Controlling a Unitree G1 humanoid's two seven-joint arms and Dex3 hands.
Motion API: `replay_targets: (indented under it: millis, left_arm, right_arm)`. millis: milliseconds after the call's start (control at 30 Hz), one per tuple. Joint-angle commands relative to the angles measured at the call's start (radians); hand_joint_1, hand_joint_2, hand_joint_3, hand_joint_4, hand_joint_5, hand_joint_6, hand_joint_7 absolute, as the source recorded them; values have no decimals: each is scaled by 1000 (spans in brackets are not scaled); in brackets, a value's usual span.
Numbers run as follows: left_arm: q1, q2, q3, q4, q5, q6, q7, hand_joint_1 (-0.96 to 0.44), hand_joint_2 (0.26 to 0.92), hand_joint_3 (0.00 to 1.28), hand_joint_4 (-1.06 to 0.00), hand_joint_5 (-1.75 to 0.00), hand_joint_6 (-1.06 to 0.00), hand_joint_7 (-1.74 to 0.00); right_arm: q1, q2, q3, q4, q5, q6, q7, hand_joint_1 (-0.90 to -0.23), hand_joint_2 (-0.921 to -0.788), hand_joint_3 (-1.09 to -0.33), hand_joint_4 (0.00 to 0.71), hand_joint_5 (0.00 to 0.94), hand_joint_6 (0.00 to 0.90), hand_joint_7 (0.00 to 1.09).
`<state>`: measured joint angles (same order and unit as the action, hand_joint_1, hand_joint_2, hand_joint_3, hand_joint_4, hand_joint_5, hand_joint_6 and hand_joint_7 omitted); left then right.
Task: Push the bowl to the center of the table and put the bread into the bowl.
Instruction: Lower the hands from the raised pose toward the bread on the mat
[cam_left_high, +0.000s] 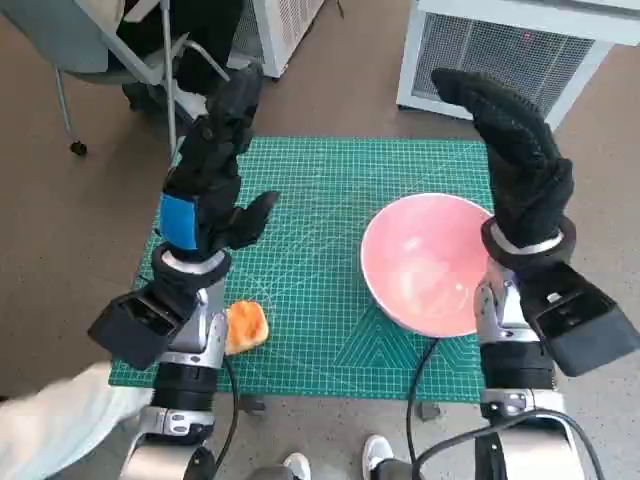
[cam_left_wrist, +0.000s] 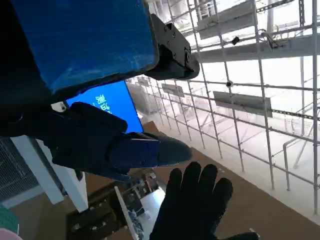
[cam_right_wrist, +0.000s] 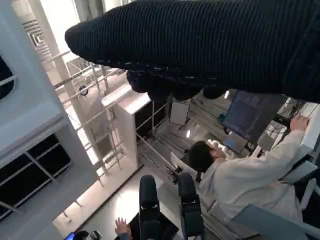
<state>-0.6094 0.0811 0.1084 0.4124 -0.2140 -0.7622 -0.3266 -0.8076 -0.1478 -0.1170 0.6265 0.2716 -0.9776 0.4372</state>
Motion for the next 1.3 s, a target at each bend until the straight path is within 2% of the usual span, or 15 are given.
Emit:
replay_targets:
  millis: [33, 500, 700, 900, 1100, 1233, 1300]
  left_arm:
    - [8, 9, 4, 4, -12, 1, -8, -618, 921, 334, -222, 0, -416, -4]
    - [9, 11, 8, 1, -13, 1, -16, -626, 921, 338, -230, -3, -416, -3]
    - [12, 12, 8, 5, -6, -9, -18, -622, 921, 346, -230, -2, -416, -2]
    - [20, 14, 8, 4, -3, -13, -21, -627, 921, 357, -224, 0, -405, 0]
    - [32, 17, 8, -2, -3, -12, -22, -634, 921, 373, -205, 0, -387, 0]
    - [36, 18, 11, -5, -10, -5, -22, -637, 921, 379, -197, 0, -384, 0]
    - [36, 18, 13, -3, -17, 0, -23, -640, 921, 380, -195, 0, -381, 0]
  right_arm:
    - [22, 9, 1, 4, -7, 6, -2, -551, -921, -816, 222, 14, -1, 530]
    - [26, 14, -5, 9, -2, 3, -4, -559, -921, -817, 220, 13, -1, 527]
    - [39, 0, -17, -2, -7, 1, -16, -555, -921, -824, 216, 11, -1, 520]
    - [63, -41, -65, 23, -15, -26, -42, -538, -921, -853, 206, 6, -1, 508]
    - [85, -92, -141, 137, -10, -68, -77, -534, -921, -837, 207, 7, -1, 495]
    - [100, -123, -190, 226, -26, -98, -126, -524, -921, -830, 213, 10, -1, 511]
    - [109, -135, -207, 263, -50, -112, -166, -516, -921, -834, 214, 10, -1, 519]
